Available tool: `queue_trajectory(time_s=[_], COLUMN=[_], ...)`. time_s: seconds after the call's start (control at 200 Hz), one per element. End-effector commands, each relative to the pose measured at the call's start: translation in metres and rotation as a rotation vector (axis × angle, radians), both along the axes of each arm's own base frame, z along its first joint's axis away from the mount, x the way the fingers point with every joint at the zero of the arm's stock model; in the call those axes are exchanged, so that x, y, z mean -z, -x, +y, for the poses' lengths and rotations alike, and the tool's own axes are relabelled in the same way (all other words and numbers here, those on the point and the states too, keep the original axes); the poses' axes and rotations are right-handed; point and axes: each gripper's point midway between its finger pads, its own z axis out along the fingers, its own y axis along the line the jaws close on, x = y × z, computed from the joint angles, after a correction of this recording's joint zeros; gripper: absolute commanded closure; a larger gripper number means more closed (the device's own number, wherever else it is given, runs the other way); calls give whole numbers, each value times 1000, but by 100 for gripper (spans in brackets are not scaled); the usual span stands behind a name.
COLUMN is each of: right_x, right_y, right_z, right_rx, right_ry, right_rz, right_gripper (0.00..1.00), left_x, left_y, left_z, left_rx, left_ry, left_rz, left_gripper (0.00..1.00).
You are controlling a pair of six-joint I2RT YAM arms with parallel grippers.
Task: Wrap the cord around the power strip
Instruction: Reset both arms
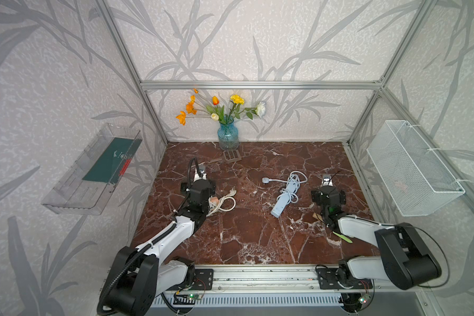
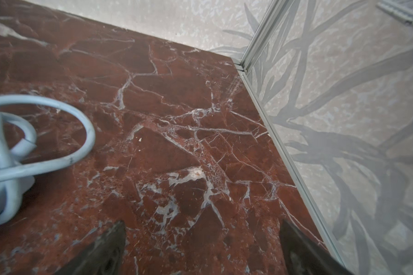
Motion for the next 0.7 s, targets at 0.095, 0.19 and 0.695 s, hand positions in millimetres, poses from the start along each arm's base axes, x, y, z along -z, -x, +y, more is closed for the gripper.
queue_trajectory(time_s=[0.095, 0.19, 0.695], right_x=[-31, -29, -7], right_y=[-26, -30, -36], right_z=[16, 23, 21], right_rx=[-64, -107, -200], right_ry=[-27, -23, -159], right_rz=[-216, -219, -173], right_gripper=[1, 1, 1], left_x=[22, 39, 61], left_y=[-2, -23, -36], left_z=[40, 27, 35], left_rx=[-113, 20, -1], left_ry=[123, 204, 240], left_rz=[-163, -108, -50], left_gripper=[1, 1, 1])
